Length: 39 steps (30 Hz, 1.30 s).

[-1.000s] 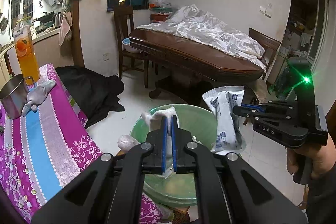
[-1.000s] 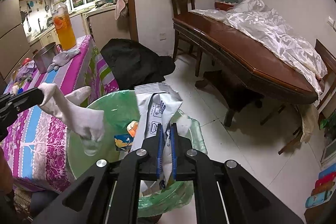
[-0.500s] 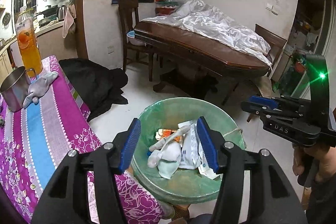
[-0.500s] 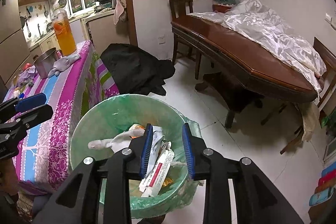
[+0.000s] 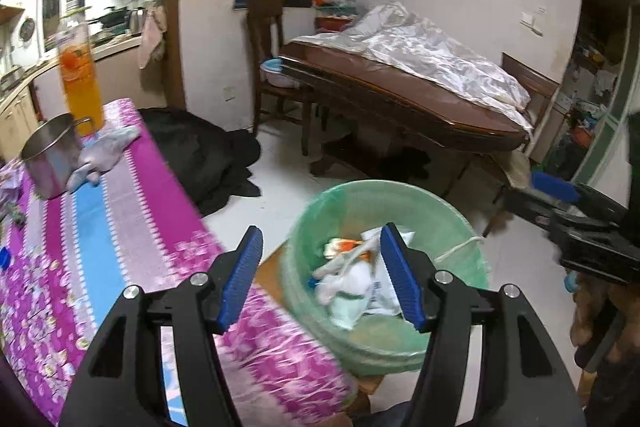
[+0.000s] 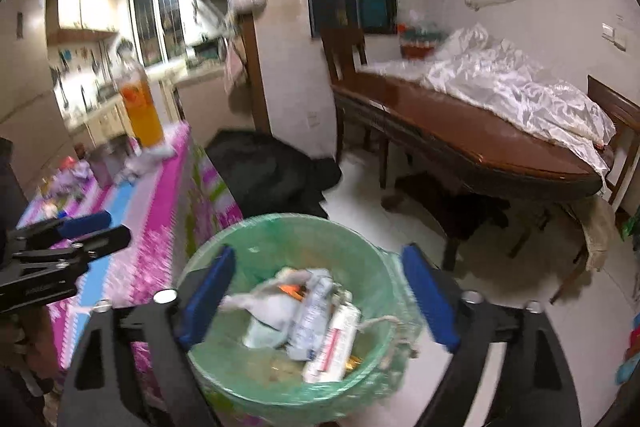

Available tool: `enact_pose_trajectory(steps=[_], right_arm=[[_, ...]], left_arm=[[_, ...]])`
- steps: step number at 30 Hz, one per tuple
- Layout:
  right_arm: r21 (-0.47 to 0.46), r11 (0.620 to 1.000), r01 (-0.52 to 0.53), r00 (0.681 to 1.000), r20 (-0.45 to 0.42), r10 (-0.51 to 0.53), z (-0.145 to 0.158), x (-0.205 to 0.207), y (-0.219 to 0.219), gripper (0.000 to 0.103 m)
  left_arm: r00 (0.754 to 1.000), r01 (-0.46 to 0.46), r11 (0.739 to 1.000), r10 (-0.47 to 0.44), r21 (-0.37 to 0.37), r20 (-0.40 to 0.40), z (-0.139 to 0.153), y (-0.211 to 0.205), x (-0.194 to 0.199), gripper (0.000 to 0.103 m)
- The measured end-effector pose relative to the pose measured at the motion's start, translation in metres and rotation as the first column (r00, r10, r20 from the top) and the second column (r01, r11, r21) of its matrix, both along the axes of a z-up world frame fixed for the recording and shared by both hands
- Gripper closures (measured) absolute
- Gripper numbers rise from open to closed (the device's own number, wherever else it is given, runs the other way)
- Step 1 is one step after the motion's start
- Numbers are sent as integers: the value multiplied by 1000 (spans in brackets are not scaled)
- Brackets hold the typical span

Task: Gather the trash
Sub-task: 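Move both open grippers back over the table toward the remaining items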

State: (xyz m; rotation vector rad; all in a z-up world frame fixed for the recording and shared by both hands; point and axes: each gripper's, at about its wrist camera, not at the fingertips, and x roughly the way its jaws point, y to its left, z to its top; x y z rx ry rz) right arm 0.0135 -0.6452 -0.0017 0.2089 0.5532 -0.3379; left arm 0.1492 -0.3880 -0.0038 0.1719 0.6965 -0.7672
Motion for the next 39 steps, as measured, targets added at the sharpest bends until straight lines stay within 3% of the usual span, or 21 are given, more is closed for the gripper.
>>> enact_pose_trajectory(steps=[9, 21, 28, 35, 39], right_arm=[[23, 994, -109, 987, 122, 106, 3, 7, 79, 8], [25, 951, -309, 947, 100, 305, 0, 63, 183, 8], [18, 914, -406, 911, 84, 403, 2, 98, 238, 8], [13, 867, -499, 865, 70, 497, 3, 137, 301, 8], [1, 834, -552, 832, 59, 551, 4, 159, 340, 8]], left_arm=[[987, -161, 987, 161, 14, 18, 0, 86, 25, 39], [930, -367, 928, 367, 66, 9, -15, 217, 65, 38], [873, -487, 868, 487, 98, 21, -20, 301, 87, 38], [789, -615, 777, 609, 133, 88, -17, 378, 99, 35], [752, -659, 738, 651, 146, 103, -17, 409, 106, 35]])
